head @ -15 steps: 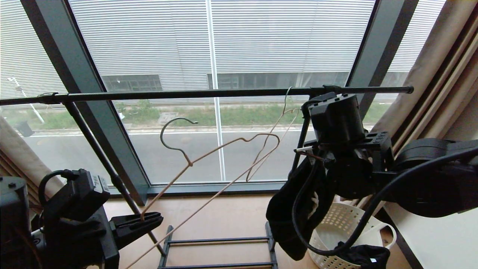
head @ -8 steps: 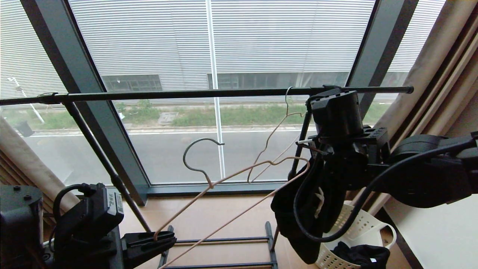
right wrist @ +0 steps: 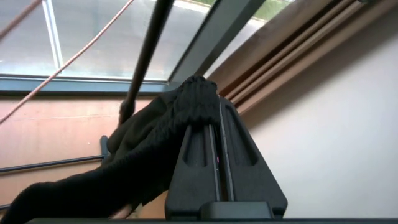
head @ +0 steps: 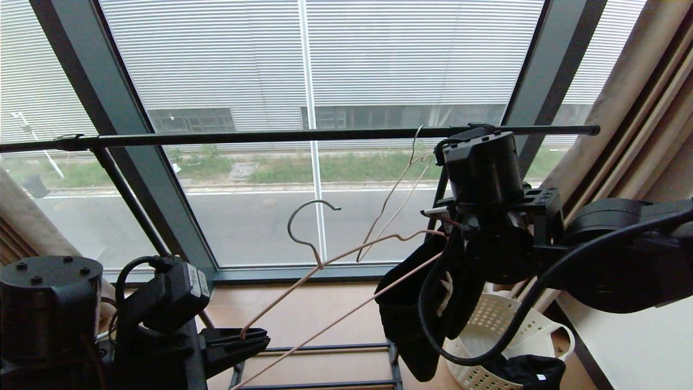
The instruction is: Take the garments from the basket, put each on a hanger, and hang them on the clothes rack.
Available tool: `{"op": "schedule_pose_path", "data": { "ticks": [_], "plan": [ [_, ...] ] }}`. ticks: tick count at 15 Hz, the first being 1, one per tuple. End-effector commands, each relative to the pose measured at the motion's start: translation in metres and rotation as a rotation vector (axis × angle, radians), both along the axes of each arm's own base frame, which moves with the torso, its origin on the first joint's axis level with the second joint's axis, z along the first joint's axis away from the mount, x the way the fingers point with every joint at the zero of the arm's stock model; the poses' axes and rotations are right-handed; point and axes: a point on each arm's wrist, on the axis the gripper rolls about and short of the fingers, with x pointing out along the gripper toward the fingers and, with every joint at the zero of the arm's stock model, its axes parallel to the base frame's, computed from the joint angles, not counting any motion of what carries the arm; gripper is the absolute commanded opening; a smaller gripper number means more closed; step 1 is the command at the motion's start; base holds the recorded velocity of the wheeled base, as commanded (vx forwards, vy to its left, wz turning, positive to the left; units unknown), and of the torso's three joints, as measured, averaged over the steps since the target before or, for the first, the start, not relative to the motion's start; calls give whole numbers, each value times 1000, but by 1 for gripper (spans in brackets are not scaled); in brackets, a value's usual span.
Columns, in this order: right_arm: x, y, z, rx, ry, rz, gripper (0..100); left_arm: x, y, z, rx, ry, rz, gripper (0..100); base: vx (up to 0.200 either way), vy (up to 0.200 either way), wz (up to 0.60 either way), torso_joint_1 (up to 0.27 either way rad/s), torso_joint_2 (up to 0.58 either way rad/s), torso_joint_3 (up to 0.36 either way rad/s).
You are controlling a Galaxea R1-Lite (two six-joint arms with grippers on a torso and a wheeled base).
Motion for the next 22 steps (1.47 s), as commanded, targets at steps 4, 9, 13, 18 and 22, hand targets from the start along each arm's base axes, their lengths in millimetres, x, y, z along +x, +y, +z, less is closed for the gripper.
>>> {"op": "schedule_pose_path", "data": {
  "ticks": [4, 9, 13, 18, 22],
  "plan": [
    [-14, 6, 6, 17, -12, 41, 0, 21, -10, -9, 17, 28, 4, 0, 0, 0, 0, 0, 0, 0],
    [-22, 13, 2, 13, -4, 72, 0, 25, -11, -8, 9, 12, 13, 0, 0, 0, 0, 0, 0, 0],
    [-31, 23, -2, 37, -6, 101, 0, 29, -18, -7, 23, -4, 28, 0, 0, 0, 0, 0, 0, 0],
    [-49, 37, -1, 58, -14, 162, 0, 30, -23, -7, 34, -9, 38, 0, 0, 0, 0, 0, 0, 0],
    [-46, 23, 11, 92, -42, 127, 0, 31, -18, -5, 4, -64, 123, 0, 0, 0, 0, 0, 0, 0]
  ]
}}
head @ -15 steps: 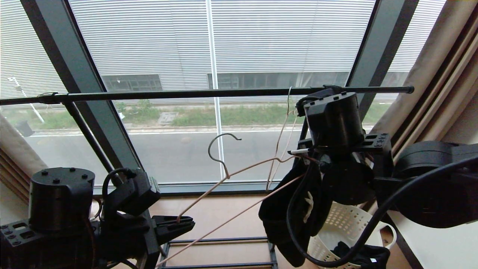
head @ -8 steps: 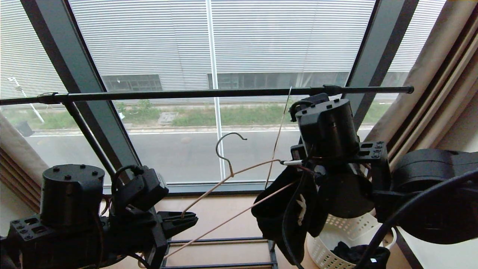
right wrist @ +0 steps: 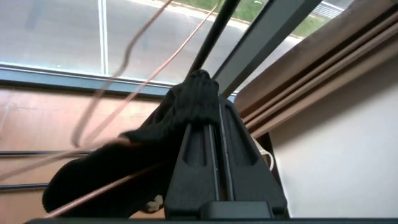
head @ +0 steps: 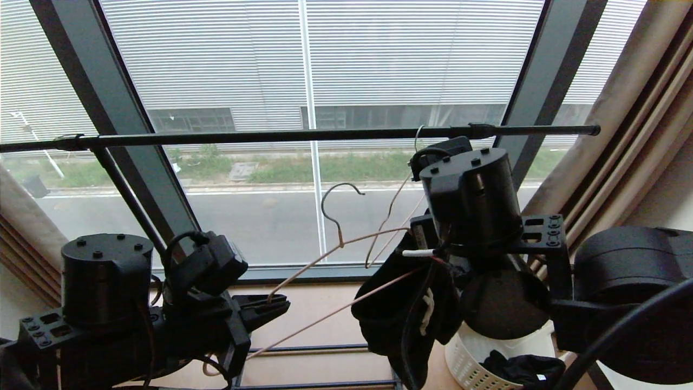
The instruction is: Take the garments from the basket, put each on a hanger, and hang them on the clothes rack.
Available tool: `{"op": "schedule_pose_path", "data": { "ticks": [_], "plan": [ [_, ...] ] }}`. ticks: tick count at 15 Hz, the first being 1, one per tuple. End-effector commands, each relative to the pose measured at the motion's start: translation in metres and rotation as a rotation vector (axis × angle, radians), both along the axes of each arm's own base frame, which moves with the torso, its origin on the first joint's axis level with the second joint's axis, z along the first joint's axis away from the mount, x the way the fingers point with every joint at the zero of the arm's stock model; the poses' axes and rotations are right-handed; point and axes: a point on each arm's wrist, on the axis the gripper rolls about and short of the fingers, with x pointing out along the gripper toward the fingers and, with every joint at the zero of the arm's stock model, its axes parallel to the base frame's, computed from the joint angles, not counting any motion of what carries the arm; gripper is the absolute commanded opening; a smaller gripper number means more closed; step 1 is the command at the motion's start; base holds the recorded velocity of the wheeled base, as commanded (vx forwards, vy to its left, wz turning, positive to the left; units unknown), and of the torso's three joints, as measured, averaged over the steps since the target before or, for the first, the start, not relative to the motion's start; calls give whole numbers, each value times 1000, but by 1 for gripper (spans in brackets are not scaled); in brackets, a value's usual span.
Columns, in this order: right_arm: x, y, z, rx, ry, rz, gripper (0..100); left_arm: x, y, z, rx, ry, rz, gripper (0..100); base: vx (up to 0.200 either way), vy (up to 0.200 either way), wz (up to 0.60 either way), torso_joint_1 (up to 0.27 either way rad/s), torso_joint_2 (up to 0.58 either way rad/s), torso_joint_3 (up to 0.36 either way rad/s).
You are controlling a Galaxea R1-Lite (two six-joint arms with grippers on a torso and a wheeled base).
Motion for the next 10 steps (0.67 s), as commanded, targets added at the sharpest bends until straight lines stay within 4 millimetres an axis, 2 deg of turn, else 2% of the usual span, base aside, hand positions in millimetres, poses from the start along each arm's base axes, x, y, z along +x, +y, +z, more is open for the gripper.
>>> {"op": "schedule_pose_path", "data": {
  "ticks": [1, 4, 6, 10],
  "plan": [
    [4, -17, 11, 24, -20, -43, 0, -1, 7, -3, -17, -7, 73, 0, 0, 0, 0, 0, 0, 0],
    [2, -17, 11, 20, -17, -38, 0, 7, 14, 0, -48, -24, 123, 0, 0, 0, 0, 0, 0, 0],
    [-1, -7, 7, 10, -8, -9, 0, 9, 7, 0, -50, -27, 97, 0, 0, 0, 0, 0, 0, 0],
    [5, 7, 2, 7, -7, 1, 0, -2, -9, -2, -46, -19, 12, 0, 0, 0, 0, 0, 0, 0]
  ]
}}
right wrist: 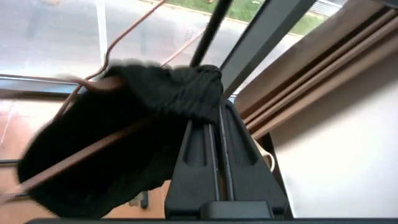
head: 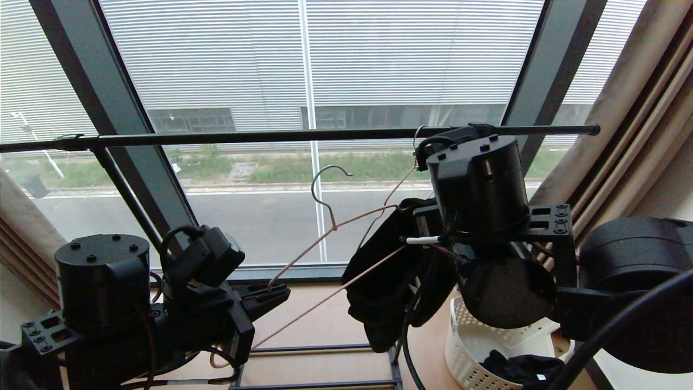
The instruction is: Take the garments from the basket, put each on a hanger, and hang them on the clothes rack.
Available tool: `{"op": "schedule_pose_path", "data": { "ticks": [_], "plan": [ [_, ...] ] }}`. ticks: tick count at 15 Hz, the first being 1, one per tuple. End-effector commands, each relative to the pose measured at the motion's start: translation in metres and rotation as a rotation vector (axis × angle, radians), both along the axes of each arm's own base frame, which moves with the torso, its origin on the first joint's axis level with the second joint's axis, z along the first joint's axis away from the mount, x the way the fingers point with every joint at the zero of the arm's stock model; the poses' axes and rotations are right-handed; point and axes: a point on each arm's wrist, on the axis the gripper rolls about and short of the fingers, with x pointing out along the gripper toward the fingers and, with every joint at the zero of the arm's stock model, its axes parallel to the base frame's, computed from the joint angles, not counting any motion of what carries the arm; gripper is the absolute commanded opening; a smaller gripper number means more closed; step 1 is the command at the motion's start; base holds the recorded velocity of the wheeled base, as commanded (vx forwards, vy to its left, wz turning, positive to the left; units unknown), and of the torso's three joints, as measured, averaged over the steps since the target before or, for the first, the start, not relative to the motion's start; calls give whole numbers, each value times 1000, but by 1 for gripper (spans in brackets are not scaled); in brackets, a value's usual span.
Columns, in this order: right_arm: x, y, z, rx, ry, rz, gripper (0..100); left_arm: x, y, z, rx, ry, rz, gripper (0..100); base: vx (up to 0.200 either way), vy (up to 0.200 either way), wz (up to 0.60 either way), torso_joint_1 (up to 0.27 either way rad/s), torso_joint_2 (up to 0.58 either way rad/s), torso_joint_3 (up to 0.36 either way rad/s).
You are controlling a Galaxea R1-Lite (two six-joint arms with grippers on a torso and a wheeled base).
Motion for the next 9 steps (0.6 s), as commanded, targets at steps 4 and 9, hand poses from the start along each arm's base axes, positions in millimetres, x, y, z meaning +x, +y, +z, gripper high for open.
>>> {"op": "schedule_pose_path", "data": {
  "ticks": [4, 9],
  "plan": [
    [-7, 19, 2, 10, -8, 53, 0, -8, -7, -7, 12, 22, -77, 0, 0, 0, 0, 0, 0, 0],
    [-34, 29, 3, 16, -7, 134, 0, -6, -7, -10, 19, 36, -72, 0, 0, 0, 0, 0, 0, 0]
  ]
}}
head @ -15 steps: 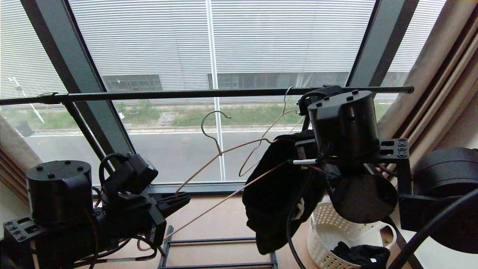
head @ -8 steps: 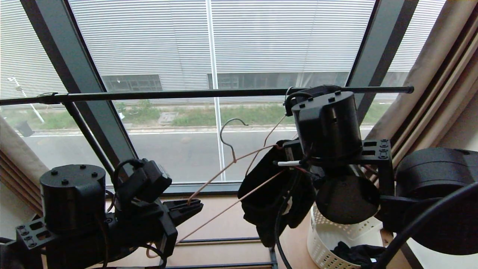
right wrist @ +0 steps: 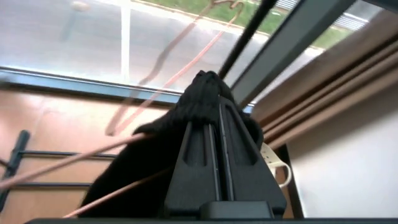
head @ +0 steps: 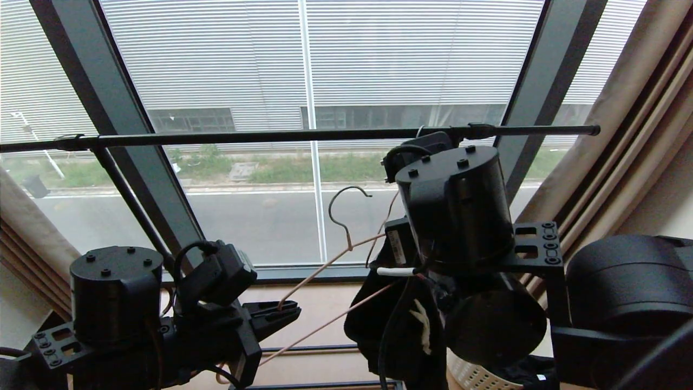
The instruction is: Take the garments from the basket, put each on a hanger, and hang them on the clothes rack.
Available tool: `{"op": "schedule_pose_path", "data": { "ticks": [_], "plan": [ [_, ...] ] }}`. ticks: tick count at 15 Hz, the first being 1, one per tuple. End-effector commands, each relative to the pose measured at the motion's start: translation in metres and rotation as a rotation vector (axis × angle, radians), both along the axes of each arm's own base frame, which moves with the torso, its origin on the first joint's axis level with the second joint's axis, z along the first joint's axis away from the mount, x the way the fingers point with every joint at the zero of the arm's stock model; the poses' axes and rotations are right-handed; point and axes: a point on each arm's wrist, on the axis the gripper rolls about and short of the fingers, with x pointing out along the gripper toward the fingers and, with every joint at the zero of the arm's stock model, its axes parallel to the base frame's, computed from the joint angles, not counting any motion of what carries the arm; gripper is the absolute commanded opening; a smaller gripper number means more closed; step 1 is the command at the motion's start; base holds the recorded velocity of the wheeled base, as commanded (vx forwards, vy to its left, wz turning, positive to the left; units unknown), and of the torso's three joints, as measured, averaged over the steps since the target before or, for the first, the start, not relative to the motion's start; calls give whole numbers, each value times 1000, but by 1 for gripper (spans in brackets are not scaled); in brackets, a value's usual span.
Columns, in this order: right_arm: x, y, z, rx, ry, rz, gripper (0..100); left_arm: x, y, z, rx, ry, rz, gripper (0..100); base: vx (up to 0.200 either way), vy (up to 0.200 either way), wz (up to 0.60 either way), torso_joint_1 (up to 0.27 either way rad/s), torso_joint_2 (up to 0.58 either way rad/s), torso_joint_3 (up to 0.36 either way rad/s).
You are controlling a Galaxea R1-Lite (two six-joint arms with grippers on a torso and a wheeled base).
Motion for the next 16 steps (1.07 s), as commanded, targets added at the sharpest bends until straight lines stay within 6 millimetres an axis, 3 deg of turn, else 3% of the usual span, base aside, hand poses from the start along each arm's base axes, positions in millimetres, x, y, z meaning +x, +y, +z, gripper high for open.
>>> {"op": "schedule_pose_path", "data": {
  "ticks": [1, 10, 16],
  "plan": [
    [-10, 1, 2, 4, -1, 28, 0, 0, 0, -1, 2, 4, 1, 0, 0, 0, 0, 0, 0, 0],
    [-50, 23, -1, 16, 3, 166, 0, 3, -2, -4, -20, -21, 3, 0, 0, 0, 0, 0, 0, 0],
    [-58, 27, -2, 39, 5, 185, 0, 2, 0, -3, -24, -26, 5, 0, 0, 0, 0, 0, 0, 0]
  ]
}}
